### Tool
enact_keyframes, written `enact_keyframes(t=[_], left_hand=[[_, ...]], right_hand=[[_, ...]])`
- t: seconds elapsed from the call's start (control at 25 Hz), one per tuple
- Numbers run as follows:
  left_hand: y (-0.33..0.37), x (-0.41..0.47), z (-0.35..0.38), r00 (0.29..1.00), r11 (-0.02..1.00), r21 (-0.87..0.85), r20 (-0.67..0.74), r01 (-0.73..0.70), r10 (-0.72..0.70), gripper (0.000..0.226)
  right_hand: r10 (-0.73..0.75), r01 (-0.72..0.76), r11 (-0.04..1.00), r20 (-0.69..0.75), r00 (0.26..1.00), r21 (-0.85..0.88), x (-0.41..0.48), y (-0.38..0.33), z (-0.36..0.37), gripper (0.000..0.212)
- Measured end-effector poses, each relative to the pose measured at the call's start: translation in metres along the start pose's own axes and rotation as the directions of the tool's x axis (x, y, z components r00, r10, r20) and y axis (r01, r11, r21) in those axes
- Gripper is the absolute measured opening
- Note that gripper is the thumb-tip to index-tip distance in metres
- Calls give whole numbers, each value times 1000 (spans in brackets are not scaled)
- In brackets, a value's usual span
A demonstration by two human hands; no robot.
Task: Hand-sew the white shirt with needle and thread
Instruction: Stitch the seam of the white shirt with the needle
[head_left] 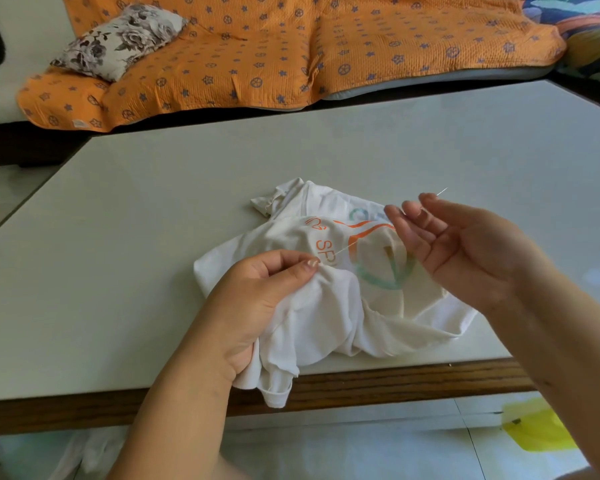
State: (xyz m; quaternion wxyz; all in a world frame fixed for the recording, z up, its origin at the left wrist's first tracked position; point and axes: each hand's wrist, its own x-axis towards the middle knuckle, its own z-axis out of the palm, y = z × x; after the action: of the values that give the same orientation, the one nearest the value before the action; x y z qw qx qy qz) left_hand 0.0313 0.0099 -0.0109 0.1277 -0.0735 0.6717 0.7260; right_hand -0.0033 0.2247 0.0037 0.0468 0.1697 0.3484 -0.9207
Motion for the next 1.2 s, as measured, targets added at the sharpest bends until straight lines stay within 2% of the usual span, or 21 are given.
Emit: enact_keyframes(t=[0.2, 0.36, 0.48, 0.56, 0.64, 0.72, 0.88, 1.04, 1.2], left_hand=[[0, 1, -2, 1000, 1000, -14, -23, -13, 12, 13], [-1, 1, -1, 999, 1000, 2, -43, -27, 27, 13], [0, 1, 0, 997, 998, 42, -57, -54, 57, 14], [0, 0, 1, 997, 997, 47, -28, -65, 67, 16], [0, 0, 2, 998, 997, 45, 5, -69, 69, 16], [1, 0, 1, 998, 998, 38, 16, -56, 56, 15], [3, 0, -6, 996, 999, 47, 88, 11, -15, 23], [2, 2, -9, 998, 998, 39, 40, 43, -45, 23], [2, 1, -11, 999, 998, 60, 23, 22, -23, 24]], right_hand=[[-315, 289, 931, -89, 945, -222, 14, -5, -13, 10], [-365, 328, 901, -86, 927, -285, 10, -7, -12, 11], [-265, 268, 842, 74, 961, -468, -10, 1, 1, 11], [-78, 217, 727, 236, 969, -651, -26, 16, 11, 11], [75, 219, 593, 324, 943, -775, -35, 31, 15, 11], [74, 228, 543, 317, 946, -808, -34, 39, 14, 11], [-81, 333, 472, 336, 938, -816, -30, 41, 12, 9], [-161, 411, 388, 379, 911, -825, -31, 47, 8, 11], [-245, 471, 390, 405, 881, -791, -32, 47, 8, 11]])
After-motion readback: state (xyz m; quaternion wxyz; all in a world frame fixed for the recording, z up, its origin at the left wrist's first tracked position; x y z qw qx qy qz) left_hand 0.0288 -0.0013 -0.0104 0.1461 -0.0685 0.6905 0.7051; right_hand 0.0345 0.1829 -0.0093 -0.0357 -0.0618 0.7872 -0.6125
